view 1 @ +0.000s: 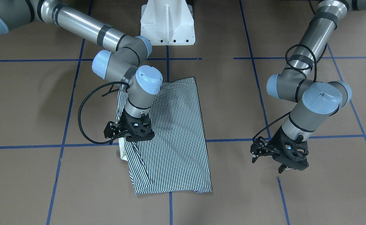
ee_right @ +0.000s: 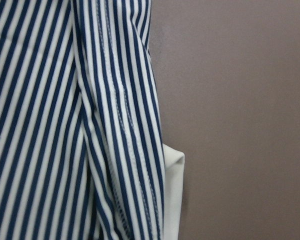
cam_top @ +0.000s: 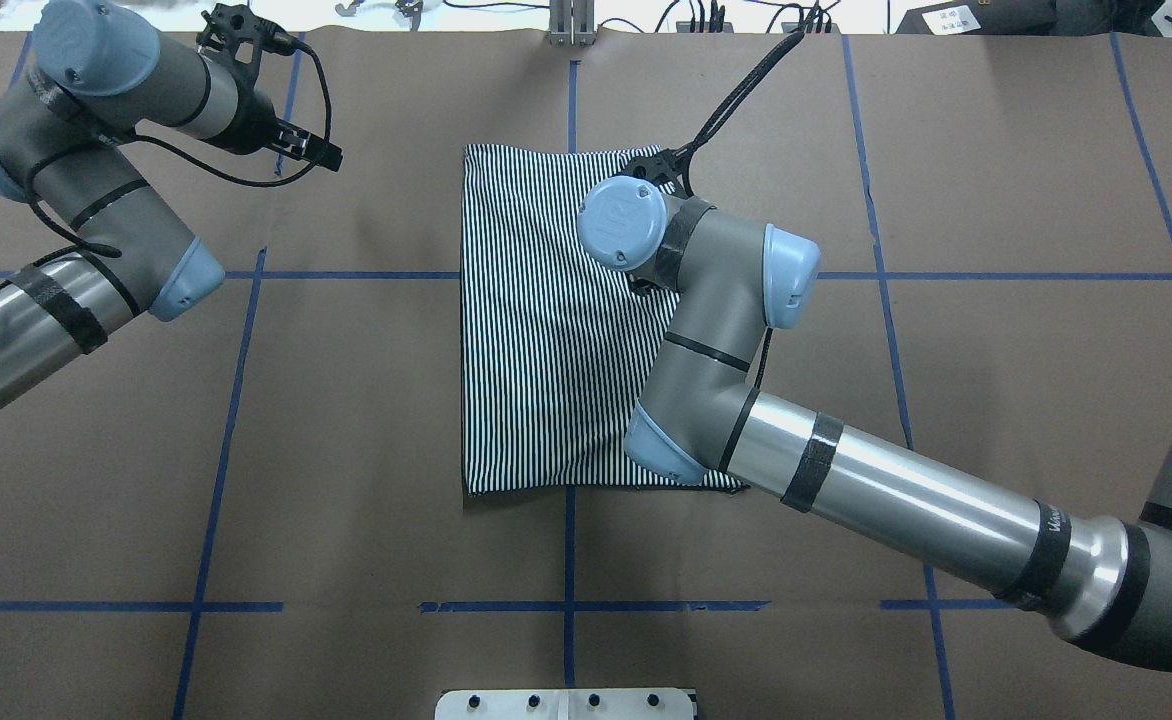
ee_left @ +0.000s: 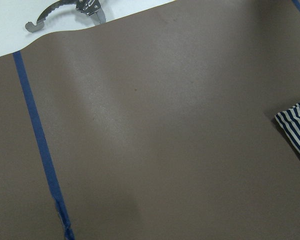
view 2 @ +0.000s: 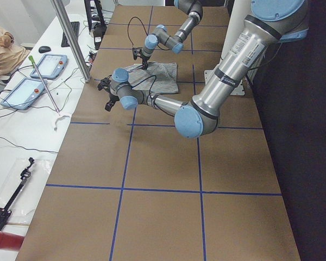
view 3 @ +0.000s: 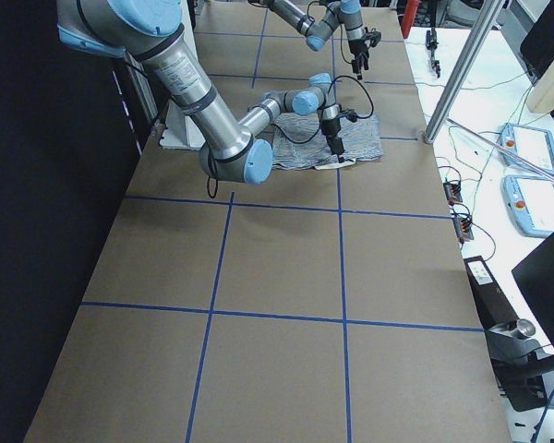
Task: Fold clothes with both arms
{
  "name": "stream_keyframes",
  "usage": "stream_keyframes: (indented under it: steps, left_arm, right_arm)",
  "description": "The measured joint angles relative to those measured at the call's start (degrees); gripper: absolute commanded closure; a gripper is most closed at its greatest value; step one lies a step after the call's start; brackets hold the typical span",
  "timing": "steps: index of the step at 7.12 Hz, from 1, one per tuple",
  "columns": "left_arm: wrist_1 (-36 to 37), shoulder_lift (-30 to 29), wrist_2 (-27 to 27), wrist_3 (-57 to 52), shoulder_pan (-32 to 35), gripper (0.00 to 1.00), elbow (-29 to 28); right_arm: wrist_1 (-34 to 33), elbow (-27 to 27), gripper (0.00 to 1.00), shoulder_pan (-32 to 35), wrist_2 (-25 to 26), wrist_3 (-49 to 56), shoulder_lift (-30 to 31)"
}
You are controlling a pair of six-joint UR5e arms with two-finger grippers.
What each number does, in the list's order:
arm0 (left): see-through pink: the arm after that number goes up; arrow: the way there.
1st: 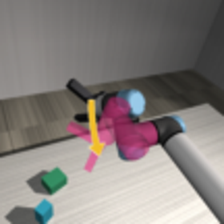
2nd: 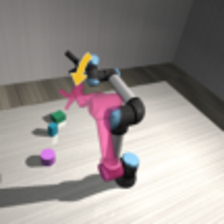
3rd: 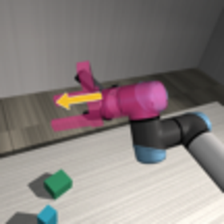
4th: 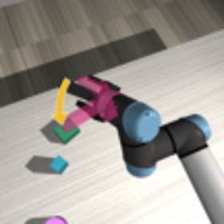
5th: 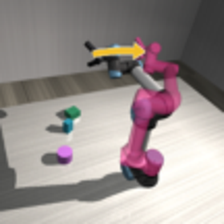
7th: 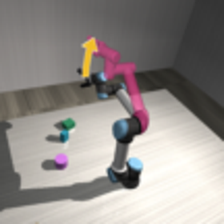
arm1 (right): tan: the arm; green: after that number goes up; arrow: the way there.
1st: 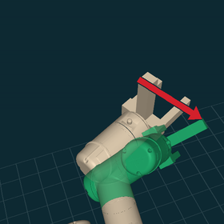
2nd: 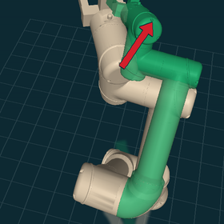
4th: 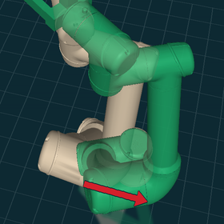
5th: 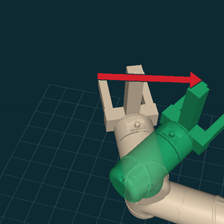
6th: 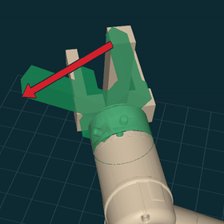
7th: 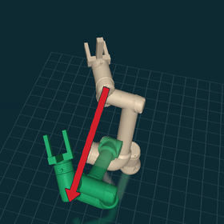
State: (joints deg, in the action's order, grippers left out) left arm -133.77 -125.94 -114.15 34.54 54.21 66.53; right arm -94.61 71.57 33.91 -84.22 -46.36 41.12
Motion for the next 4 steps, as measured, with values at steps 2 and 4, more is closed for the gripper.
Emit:
stream_keyframes:
  steps: [2, 4]
  left_arm:
    - [-0.06, -0.09, -0.02, 0.00, -0.06, 0.00, 0.00]
    - [-0.08, -0.16, -0.02, 0.00, -0.07, 0.00, 0.25]
  right_arm:
    - [0.07, -0.76, 0.00, 2.40, -0.17, 2.77, 0.27]
    - [0.30, -0.90, 0.00, 5.34, -0.76, 5.92, 1.86]
